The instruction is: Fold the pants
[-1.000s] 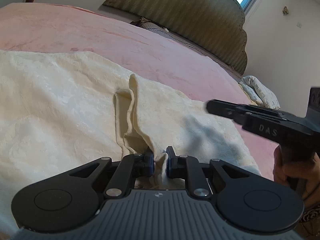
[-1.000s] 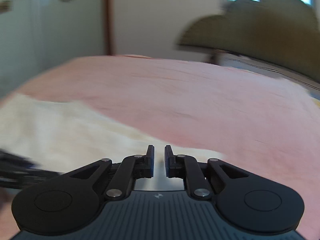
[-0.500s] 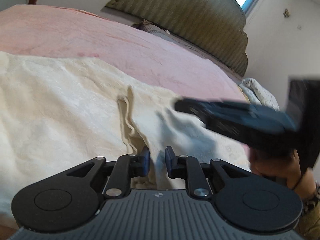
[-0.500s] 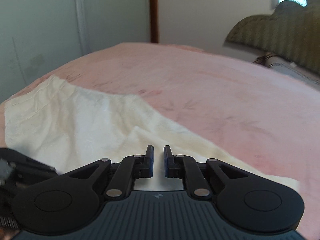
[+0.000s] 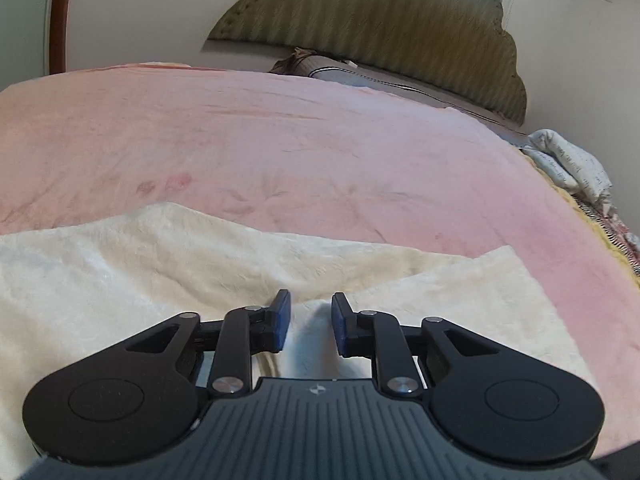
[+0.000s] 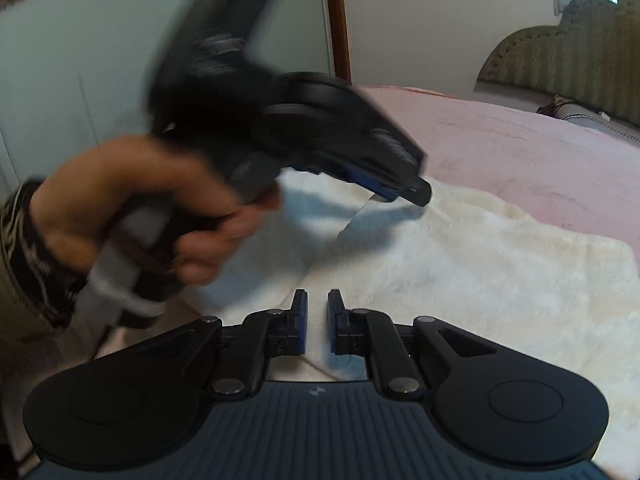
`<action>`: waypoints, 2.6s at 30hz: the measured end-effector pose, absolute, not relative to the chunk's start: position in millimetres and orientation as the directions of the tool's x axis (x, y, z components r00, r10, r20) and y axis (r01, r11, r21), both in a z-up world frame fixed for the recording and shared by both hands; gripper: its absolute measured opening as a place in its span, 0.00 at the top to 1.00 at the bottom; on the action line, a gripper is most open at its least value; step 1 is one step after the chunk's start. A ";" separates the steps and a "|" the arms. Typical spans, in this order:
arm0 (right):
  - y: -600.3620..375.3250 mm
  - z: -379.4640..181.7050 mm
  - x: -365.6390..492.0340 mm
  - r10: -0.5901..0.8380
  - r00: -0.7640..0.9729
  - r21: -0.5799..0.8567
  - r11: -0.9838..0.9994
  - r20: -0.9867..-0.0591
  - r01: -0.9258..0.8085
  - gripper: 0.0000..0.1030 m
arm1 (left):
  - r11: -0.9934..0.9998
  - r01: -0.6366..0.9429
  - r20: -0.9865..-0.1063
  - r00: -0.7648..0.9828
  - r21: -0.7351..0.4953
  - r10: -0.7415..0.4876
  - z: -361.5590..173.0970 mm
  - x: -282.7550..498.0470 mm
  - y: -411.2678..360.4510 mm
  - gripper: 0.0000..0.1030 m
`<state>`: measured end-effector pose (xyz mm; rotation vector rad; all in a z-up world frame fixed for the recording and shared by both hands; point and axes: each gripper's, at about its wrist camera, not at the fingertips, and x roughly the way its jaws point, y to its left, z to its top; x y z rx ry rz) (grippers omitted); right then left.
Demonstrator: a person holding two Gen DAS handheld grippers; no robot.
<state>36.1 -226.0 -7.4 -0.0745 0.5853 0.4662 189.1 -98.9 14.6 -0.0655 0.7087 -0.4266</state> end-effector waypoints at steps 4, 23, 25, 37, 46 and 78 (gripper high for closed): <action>-247.9 10.6 19.3 0.380 0.763 0.058 0.909 -0.522 -0.413 0.90 | 0.910 0.373 -0.581 0.707 -0.179 -0.404 30.1 169.0 -89.0 0.69; -227.4 7.4 27.2 0.356 0.771 0.009 0.910 -0.528 -0.414 0.85 | 0.994 0.108 -0.562 0.821 -0.012 -0.097 42.5 105.0 3.0 0.21; -216.6 -6.9 33.3 0.338 0.756 -0.013 0.909 -0.560 -0.416 0.85 | 0.997 0.079 -0.568 0.821 0.015 -0.056 40.3 104.1 10.9 0.20; -211.9 -8.1 33.8 0.275 0.777 -0.021 0.937 -0.566 -0.347 0.82 | 0.999 0.031 -0.565 0.825 0.030 -0.009 39.6 91.5 39.1 0.15; -182.2 4.8 31.1 0.284 0.795 -0.069 0.924 -0.535 -0.377 0.79 | 0.999 -0.033 -0.569 0.822 0.012 0.034 44.1 83.9 67.0 0.12; 62.0 -48.4 30.0 0.410 0.822 -0.721 0.415 -0.396 -0.555 0.85 | 0.714 -0.362 -0.655 0.734 -0.599 -0.177 60.7 43.3 274.0 0.02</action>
